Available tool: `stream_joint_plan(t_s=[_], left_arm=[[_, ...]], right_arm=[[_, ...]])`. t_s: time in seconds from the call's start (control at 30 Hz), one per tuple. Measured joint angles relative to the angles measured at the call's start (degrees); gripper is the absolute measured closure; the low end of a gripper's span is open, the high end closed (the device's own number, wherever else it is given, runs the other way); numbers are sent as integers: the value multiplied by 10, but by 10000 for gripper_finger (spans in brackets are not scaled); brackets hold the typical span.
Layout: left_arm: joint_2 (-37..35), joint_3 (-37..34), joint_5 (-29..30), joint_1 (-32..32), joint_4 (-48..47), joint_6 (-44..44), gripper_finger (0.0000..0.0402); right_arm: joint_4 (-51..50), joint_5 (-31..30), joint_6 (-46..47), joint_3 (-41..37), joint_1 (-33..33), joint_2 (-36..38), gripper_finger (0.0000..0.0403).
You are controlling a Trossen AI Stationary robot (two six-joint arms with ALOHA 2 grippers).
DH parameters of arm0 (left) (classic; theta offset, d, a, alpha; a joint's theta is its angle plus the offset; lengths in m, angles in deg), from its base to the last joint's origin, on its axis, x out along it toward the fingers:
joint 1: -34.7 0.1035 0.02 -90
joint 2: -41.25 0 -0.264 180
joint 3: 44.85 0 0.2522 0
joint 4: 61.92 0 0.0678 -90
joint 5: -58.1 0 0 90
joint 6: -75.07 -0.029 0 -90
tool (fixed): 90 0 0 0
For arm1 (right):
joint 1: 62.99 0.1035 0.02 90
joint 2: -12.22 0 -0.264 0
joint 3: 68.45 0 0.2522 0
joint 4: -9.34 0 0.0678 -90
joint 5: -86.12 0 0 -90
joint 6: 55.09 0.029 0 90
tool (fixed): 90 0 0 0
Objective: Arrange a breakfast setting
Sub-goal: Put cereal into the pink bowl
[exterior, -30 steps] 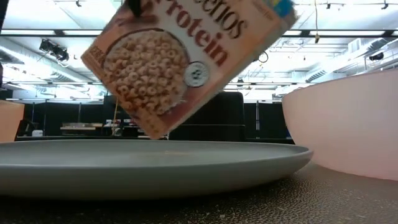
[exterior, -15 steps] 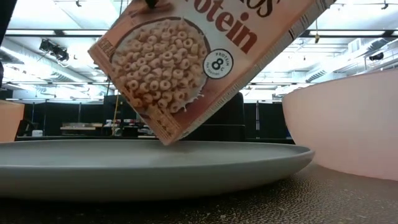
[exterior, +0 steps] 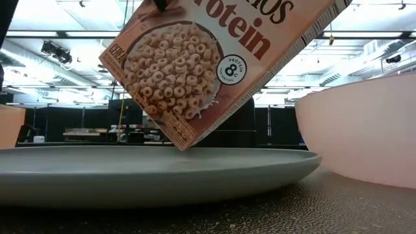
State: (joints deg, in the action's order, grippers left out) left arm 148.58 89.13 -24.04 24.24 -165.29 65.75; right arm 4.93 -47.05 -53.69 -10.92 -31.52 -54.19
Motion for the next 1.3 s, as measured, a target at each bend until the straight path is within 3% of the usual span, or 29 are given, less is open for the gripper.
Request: stream_joint_plan(t_s=[0.6, 0.77, 1.1, 1.3], left_arm=[[0, -1, 0, 0, 7, 30, 379], [0, -1, 3, 0, 13, 57, 343], [0, -1, 34, -16, -2, 90, 215], [-1, -1, 48, -41, -3, 131, 174]], right_arm=[[-7, 15, 51, 0, -5, -39, 385], [-20, 20, 76, 0, -5, -38, 388], [-25, 24, 79, 0, -3, -38, 395], [-26, 38, 79, 0, 7, -38, 396]])
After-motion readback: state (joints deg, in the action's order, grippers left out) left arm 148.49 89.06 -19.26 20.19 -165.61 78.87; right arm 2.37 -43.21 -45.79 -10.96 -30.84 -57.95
